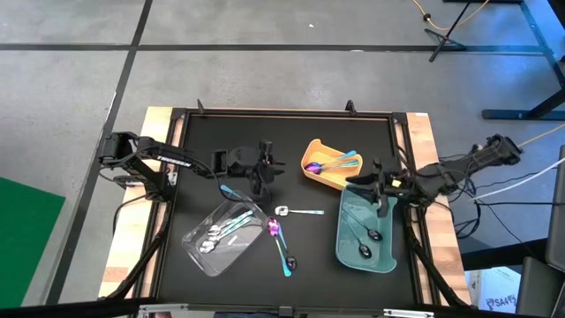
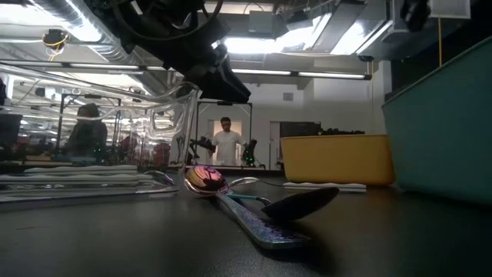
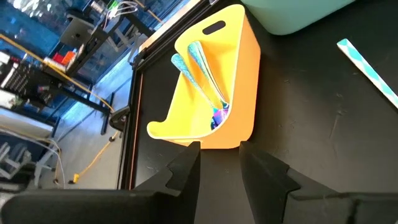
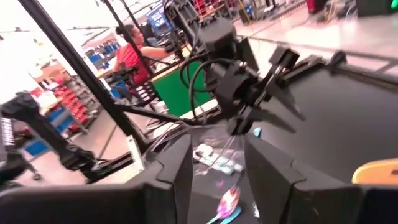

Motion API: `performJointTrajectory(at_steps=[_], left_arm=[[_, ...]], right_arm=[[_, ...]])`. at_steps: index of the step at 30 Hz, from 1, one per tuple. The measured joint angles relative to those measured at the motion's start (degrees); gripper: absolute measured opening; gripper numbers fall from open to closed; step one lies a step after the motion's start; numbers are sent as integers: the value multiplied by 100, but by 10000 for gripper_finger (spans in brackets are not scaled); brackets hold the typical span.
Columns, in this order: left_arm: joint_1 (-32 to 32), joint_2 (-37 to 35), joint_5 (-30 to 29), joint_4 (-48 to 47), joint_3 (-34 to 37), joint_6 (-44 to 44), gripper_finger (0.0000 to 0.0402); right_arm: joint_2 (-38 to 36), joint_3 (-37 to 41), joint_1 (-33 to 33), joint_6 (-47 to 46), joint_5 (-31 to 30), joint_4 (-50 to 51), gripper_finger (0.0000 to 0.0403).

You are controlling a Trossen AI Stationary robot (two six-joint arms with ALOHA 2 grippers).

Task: Sort silverware by color (type)
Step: Put the white patterned spoon into the transparent bin

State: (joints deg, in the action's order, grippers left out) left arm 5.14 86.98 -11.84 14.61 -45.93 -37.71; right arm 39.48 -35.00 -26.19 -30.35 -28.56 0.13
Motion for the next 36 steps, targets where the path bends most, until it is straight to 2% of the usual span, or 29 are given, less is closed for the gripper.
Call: performJointTrajectory(at_steps=[5,11,20,30,36], left_arm=[[90,0,-52,0,0,398,106],[225,0,-54,0,-2,467,106],[376,0,-55,0,-2,500,106],[429,0,-62,2,-2,629,106],[429,0,-58,0,-6,618,106]], right_arm=[[305,0,615,675,668,-201,131],[839,0,1212,944,1142,-185,131],[1794,-42,1692,1616,1843,-683,131],[3037,-1425,1764,2220,1981,792,131],[3858,-1829,1764,2357,2123,1062,131]])
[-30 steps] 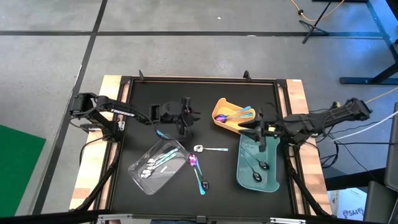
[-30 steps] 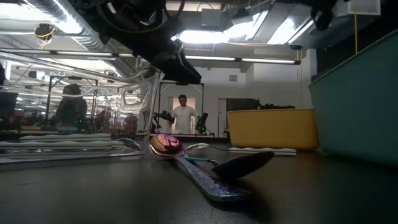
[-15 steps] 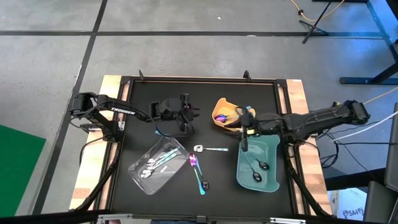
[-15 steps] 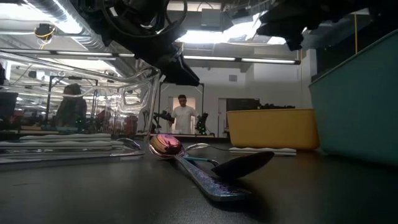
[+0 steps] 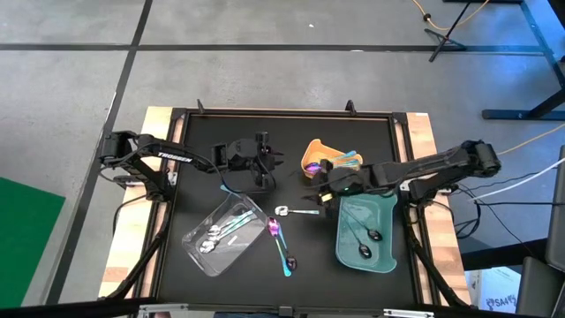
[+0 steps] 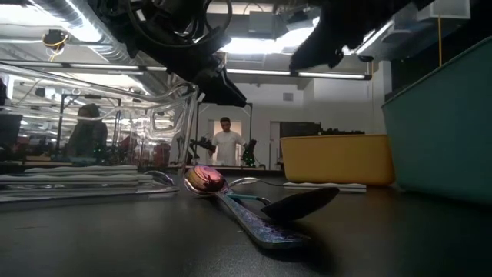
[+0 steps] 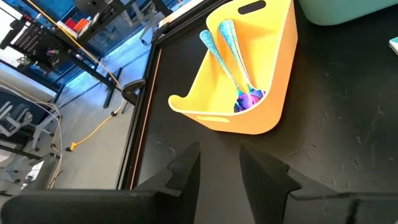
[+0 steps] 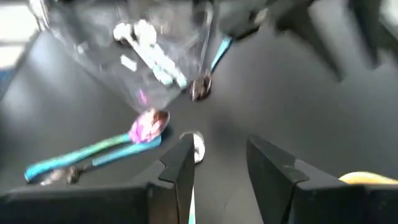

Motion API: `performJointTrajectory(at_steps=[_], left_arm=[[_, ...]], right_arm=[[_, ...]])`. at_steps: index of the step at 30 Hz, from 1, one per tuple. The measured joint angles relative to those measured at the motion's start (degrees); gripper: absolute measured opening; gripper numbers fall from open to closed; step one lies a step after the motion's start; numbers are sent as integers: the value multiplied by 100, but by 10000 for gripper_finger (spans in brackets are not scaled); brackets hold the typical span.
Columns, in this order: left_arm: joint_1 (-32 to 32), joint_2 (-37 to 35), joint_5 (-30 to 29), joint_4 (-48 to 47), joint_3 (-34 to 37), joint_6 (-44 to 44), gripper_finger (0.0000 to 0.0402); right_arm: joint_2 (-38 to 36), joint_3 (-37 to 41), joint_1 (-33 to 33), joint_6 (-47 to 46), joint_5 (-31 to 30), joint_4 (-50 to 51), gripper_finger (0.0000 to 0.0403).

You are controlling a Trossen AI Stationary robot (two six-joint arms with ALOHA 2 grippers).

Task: Sort silverware by color (type)
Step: Put the white patterned spoon into the transparent bin

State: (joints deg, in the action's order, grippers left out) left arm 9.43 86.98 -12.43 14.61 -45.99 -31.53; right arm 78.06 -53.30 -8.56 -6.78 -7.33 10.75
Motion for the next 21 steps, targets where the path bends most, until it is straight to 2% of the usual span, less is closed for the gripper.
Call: performJointTrajectory(at_steps=[9,16,21], left_arm=[[0,0,0,0,-3,-6,106],[0,0,1,0,-3,-6,106],[0,0,1,0,-3,-3,106]], right_arm=[[882,-51,-4,4,247,171,131],[1268,-51,-4,4,250,163,131],[1446,-51,-4,-56,525,311,131]])
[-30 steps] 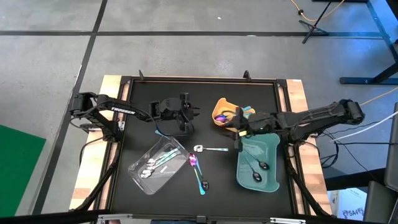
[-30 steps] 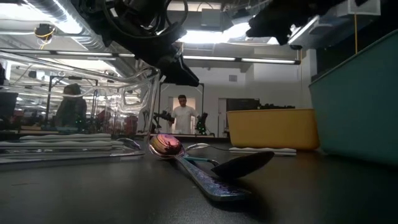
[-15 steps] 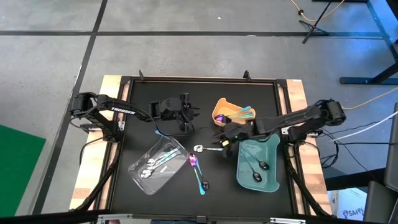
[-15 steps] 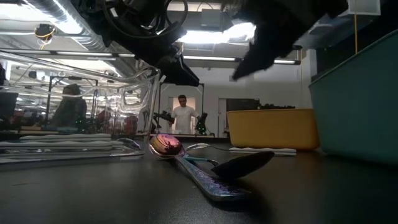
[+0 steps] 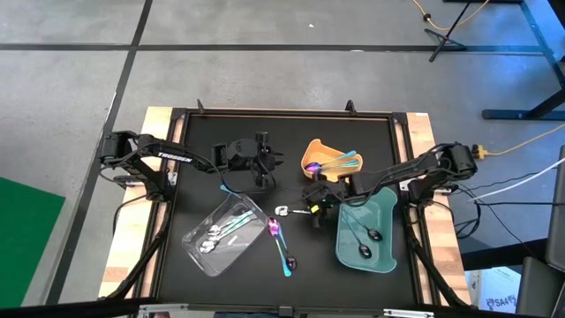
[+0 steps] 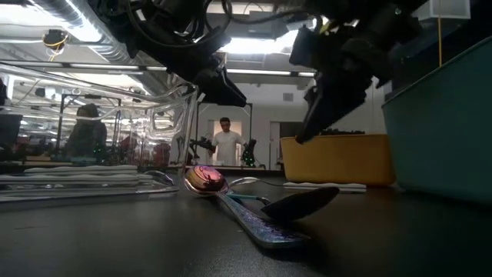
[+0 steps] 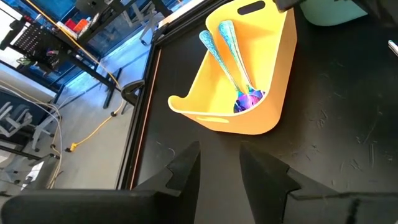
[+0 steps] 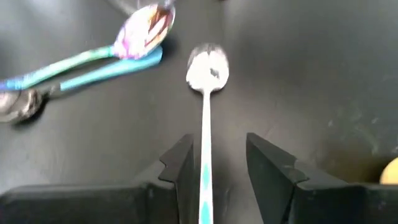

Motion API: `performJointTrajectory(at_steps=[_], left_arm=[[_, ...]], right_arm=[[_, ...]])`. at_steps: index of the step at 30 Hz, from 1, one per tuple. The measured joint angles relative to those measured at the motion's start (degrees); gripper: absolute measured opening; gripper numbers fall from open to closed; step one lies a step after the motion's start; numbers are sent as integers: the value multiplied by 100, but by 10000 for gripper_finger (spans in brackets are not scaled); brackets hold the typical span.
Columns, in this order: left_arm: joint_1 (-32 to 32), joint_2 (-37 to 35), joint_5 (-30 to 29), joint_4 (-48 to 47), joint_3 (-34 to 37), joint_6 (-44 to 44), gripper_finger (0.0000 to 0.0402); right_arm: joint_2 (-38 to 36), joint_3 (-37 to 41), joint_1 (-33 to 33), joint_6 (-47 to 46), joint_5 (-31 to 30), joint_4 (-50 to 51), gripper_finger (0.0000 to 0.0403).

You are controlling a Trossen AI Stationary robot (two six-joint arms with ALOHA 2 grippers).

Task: Sort silverware by color (type)
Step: Put the white patterned spoon into the transparent bin

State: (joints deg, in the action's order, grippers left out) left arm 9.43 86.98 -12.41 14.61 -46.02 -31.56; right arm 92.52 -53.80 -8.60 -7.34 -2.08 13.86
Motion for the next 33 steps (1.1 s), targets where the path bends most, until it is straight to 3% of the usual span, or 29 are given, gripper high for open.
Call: performJointTrajectory(at_steps=[20,33], left_arm=[[0,0,3,-2,2,12,106],[0,0,4,-2,7,1,106]], right_arm=[[812,0,-9,13,87,471,131],[854,-9,-7,21,148,489,131]])
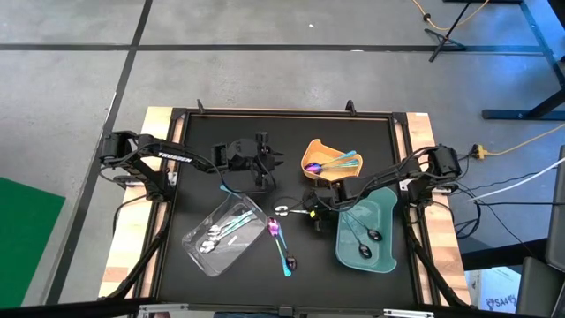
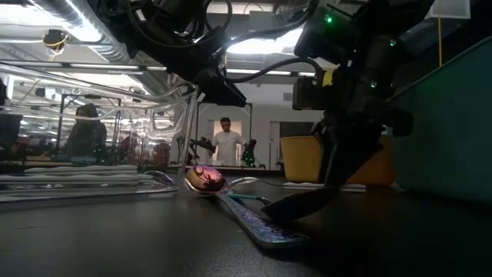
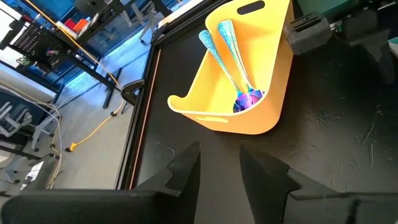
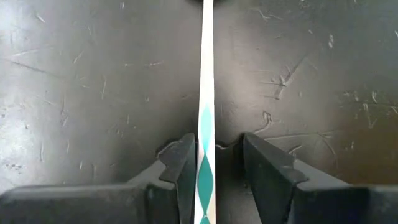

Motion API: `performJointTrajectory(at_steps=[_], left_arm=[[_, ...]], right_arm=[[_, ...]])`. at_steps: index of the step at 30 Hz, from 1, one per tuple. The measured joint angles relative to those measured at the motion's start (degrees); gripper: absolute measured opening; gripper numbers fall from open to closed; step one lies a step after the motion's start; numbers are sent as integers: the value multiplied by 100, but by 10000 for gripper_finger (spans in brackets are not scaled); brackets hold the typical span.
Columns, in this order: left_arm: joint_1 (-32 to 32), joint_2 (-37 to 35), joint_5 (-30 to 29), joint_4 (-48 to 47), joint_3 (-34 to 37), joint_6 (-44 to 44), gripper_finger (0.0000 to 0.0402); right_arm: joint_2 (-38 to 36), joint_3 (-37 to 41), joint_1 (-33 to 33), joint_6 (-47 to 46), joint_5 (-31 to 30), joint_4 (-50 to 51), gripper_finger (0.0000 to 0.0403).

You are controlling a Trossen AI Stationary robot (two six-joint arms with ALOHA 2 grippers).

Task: Sort silverware by color (type)
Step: Put the white patterned spoon into the transparent bin

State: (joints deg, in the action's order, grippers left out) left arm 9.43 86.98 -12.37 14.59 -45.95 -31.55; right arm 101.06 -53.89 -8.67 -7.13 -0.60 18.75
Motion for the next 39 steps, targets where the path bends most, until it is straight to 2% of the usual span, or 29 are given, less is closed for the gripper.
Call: performJointTrajectory(at_steps=[8,25,39], left_arm=[[0,0,-1,0,0,0,106],[0,0,-1,0,0,0,106],[-9,0,1,2,0,58,106]], right_arm=[[4,0,0,3,-27,35,122],[4,4,7,1,-24,69,8],[25,-215,7,17,-88,371,6]])
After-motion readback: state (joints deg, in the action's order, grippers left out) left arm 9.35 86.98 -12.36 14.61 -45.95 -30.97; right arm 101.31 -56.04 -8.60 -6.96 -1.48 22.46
